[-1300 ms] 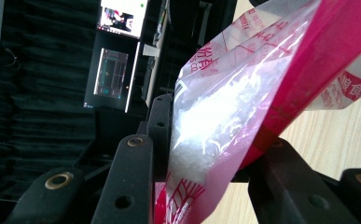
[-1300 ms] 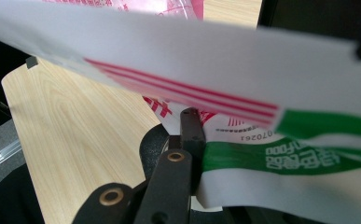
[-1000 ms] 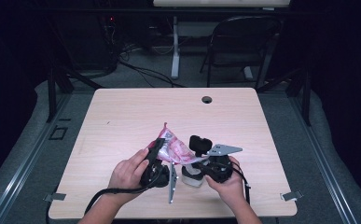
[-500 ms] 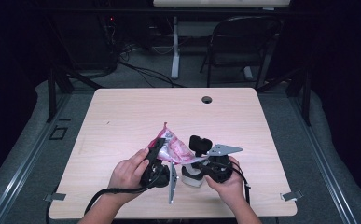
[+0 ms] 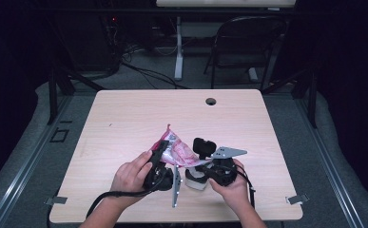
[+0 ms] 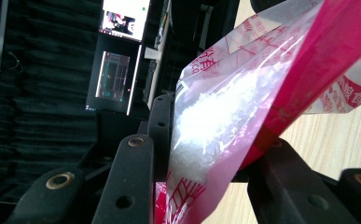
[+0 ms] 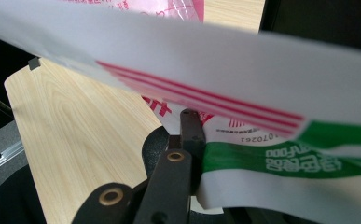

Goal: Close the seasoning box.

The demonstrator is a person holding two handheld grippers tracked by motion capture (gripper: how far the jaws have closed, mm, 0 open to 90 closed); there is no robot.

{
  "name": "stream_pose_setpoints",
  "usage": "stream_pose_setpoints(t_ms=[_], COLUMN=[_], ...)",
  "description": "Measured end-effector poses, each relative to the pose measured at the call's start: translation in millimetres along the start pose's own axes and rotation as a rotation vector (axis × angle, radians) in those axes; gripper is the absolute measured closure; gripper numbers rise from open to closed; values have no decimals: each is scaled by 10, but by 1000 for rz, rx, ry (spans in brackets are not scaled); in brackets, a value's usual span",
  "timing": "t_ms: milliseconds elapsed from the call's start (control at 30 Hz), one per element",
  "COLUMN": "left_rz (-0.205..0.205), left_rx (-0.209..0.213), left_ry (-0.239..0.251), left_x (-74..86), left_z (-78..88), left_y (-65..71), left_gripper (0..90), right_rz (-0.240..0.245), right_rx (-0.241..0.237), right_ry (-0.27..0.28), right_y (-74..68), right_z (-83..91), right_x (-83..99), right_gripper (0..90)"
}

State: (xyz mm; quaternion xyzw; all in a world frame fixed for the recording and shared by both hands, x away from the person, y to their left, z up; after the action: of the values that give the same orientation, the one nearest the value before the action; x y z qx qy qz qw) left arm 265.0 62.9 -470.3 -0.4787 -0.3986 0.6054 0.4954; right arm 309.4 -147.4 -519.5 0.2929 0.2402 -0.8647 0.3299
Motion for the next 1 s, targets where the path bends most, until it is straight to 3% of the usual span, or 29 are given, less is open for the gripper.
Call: stream_pose_setpoints(t_ms=[1000], left_rz=[4], left_rx=[-2], left_ry=[13], left_x=[-32], left_z=[0], left_y=[-20], left_gripper=[700], right_rz=[-4], right_rx=[-1], right_ry=[3], right_y=[8], right_z=[18], right_x=[5], right_gripper=[900])
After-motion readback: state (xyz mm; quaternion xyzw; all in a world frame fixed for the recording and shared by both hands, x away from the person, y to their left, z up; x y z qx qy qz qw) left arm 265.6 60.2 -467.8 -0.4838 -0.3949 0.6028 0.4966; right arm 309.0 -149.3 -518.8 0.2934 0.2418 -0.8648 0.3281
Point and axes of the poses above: each handheld gripper's, and its own axes: z roughly backward along the jaws, x roughly out of its underside, y roughly to its right, the point moved 1 cm from there along -z, roughly forward along the jaws, and after that the axes turned 14 degrees about -y, right-handed, at the moved point
